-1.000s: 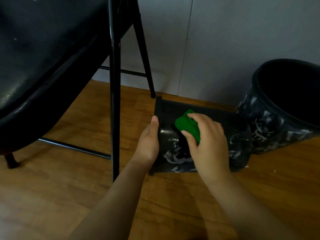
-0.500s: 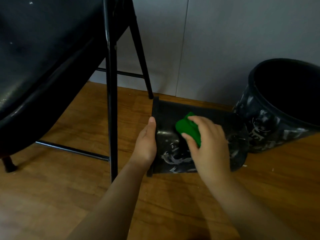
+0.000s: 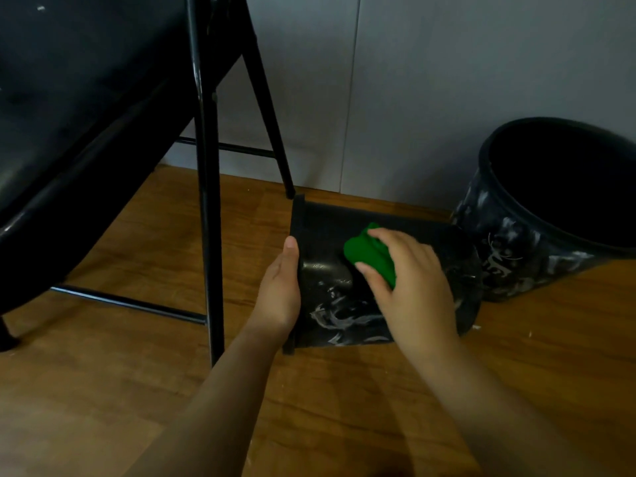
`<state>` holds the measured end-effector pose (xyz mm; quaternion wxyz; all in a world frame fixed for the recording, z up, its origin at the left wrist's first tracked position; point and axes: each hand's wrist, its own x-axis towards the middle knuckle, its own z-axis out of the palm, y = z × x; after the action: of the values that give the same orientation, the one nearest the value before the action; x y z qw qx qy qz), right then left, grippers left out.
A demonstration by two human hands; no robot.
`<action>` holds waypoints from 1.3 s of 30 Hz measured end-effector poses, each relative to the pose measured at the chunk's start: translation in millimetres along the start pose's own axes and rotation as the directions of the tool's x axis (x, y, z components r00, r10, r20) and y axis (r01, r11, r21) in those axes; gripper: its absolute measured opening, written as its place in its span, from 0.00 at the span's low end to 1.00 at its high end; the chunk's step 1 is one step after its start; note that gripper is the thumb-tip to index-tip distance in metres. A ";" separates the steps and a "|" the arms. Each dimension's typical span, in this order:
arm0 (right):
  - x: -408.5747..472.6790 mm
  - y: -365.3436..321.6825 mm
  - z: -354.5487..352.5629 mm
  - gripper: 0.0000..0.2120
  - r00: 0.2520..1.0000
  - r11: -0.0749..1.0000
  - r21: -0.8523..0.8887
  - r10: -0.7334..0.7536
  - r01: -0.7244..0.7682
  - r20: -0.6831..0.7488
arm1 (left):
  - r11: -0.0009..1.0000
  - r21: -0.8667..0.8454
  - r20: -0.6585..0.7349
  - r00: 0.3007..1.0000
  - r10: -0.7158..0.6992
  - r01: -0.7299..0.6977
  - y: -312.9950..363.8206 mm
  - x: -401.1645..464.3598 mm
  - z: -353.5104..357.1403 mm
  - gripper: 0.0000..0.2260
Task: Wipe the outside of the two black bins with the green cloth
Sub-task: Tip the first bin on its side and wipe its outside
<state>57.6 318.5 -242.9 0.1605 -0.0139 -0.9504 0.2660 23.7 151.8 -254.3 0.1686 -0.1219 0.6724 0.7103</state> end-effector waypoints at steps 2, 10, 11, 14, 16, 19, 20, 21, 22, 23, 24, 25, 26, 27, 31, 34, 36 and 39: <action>10.7 7.4 -2.8 0.22 0.996 0.997 -0.012 0.078 -0.079 -0.031 | 1.000 0.002 0.003 1.000 0.002 -0.002 0.7 1.3 0.3 0.22; 10.8 -8.9 -3.2 0.23 0.999 1.000 -0.012 0.007 -0.006 0.049 | 1.000 -0.027 -0.013 1.000 -0.003 0.003 -4.4 0.3 1.1 0.21; 15.4 -7.6 -3.2 0.23 0.999 1.000 -0.016 0.005 -0.005 0.054 | 1.000 -0.028 -0.008 1.000 -0.008 0.008 -3.1 0.6 1.2 0.21; 24.5 8.7 -6.6 0.22 0.989 0.988 -0.050 0.143 -0.144 -0.034 | 1.000 0.002 -0.001 1.000 -0.004 0.004 -0.5 2.2 1.0 0.22; 19.6 14.6 -9.8 0.22 0.963 0.964 -0.076 0.245 -0.254 -0.115 | 1.000 0.005 -0.020 1.000 -0.005 0.006 0.3 2.0 1.2 0.22; 3.1 0.9 -5.6 0.22 0.979 0.981 -0.058 0.181 -0.187 -0.090 | 1.000 0.010 -0.033 0.999 0.000 0.000 -2.0 1.1 1.7 0.22; -2.1 -5.4 -2.4 0.23 0.992 0.992 -0.044 0.116 -0.118 -0.045 | 1.000 0.005 -0.036 0.999 -0.006 0.006 -2.9 1.3 1.4 0.22; -5.3 -8.6 0.3 0.23 0.998 0.998 -0.038 0.056 -0.056 -0.003 | 1.000 -0.006 -0.035 0.999 -0.017 0.016 -3.2 1.1 1.4 0.21; -5.7 -8.4 1.3 0.24 1.000 0.999 -0.039 0.016 -0.015 0.021 | 1.000 -0.017 -0.035 0.999 -0.024 0.024 -2.7 0.9 1.0 0.21; -3.5 -4.1 0.8 0.24 1.000 0.999 -0.042 0.013 -0.012 0.019 | 1.000 -0.019 -0.031 0.999 -0.025 0.025 -2.2 0.9 0.9 0.21; -0.8 3.2 -0.9 0.24 0.999 0.998 -0.045 0.050 -0.050 -0.008 | 1.000 -0.016 -0.025 0.999 -0.026 0.026 -1.2 0.8 1.2 0.21; 2.0 12.2 -3.4 0.23 0.992 0.992 -0.047 0.115 -0.117 -0.049 | 1.000 -0.010 -0.024 0.999 -0.022 0.021 -0.8 0.7 1.8 0.21; 4.0 21.2 -6.5 0.23 0.977 0.980 -0.047 0.189 -0.194 -0.099 | 1.000 -0.002 -0.028 1.000 -0.014 0.014 -0.2 0.1 2.3 0.21; 4.4 28.0 -9.2 0.22 0.955 0.963 -0.051 0.256 -0.266 -0.147 | 1.000 0.002 -0.033 0.999 -0.006 0.006 0.2 -0.4 2.8 0.21; -7.5 17.4 -4.1 0.22 0.940 0.951 -0.078 0.279 -0.298 -0.197 | 1.000 0.011 -0.044 0.999 -0.003 0.004 0.8 -0.5 3.2 0.21; -15.3 7.2 2.4 0.23 0.991 0.992 -0.059 0.103 -0.108 -0.079 | 1.000 0.009 -0.047 0.999 -0.005 0.006 1.9 -0.3 2.5 0.21; -8.8 16.6 -0.4 0.23 0.991 0.992 -0.063 0.108 -0.113 -0.079 | 1.000 0.025 -0.053 0.999 0.010 -0.009 3.9 0.3 3.9 0.21; 0.8 34.1 -8.5 0.21 0.938 0.951 -0.055 0.290 -0.305 -0.188 | 1.000 0.023 -0.052 0.999 0.014 -0.013 5.4 0.6 5.2 0.21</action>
<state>57.5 352.2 -253.2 0.2015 -0.1880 -0.9295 0.2449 21.2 156.9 -249.3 0.1475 -0.1340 0.6856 0.7002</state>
